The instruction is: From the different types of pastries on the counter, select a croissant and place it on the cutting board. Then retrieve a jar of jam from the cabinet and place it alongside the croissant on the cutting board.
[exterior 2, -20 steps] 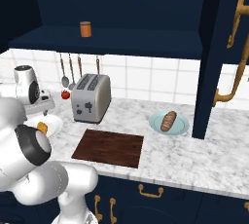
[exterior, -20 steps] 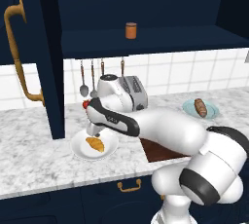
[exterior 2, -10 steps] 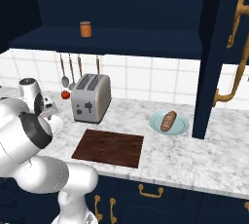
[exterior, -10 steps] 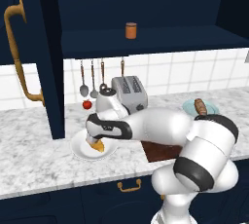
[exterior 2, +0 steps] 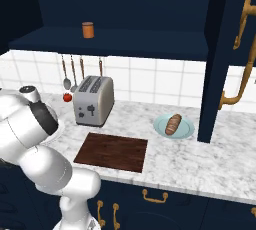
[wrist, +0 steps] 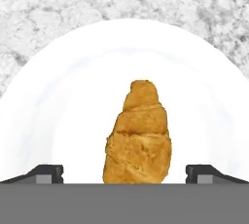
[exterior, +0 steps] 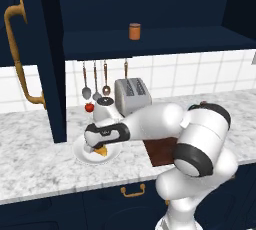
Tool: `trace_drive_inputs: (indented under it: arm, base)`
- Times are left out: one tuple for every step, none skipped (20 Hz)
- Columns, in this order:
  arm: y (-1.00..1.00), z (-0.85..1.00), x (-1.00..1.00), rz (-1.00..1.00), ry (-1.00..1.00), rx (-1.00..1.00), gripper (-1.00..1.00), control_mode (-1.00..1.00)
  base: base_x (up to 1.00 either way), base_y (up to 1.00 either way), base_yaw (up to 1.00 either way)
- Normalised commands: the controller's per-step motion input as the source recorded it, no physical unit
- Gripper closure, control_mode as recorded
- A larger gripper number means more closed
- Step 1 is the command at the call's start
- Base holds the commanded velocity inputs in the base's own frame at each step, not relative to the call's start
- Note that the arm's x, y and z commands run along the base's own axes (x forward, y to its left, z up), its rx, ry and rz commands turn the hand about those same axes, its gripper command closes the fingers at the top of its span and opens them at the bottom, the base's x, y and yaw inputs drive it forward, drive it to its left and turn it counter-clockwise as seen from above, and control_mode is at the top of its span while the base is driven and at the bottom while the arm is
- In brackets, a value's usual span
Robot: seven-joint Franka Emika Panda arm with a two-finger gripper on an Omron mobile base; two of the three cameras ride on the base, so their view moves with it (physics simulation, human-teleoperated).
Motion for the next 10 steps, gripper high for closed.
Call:
trace_drive_inputs:
  arm:
    - [0.00,-0.11,0.21,0.00,-0.01,0.00,-1.00,-1.00]
    - [0.00,-0.08,0.25,0.00,-0.01,0.00,-1.00,-1.00]
    - [0.00,-0.03,0.30,0.00,-0.01,0.00,-1.00,-1.00]
    - [0.00,-0.06,0.26,0.00,-0.01,0.00,-1.00,-1.00]
    - [0.07,-0.16,0.14,0.00,0.00,0.00,-1.00,-1.00]
    - [0.11,-0.28,0.05,0.00,0.00,0.00,-1.00,-1.00]
    - [0.12,-0.25,0.02,0.00,0.00,0.00,-1.00,-1.00]
    - [0.12,-0.21,0.09,0.00,0.00,0.00,-1.00,-1.00]
    - [0.04,-0.16,0.12,0.00,0.00,0.00,-1.00,-1.00]
    - [0.01,-0.22,0.10,0.00,0.00,0.00,-1.00,-1.00]
  base:
    - [0.00,0.00,0.00]
    - [0.00,0.00,0.00]
    - [0.00,0.00,0.00]
    - [0.00,0.00,0.00]
    - [0.00,0.00,0.00]
    - [0.00,0.00,0.00]
    - [0.00,0.00,0.00]
    - [0.00,0.00,0.00]
    - [0.00,0.00,0.00]
    - [0.00,0.00,0.00]
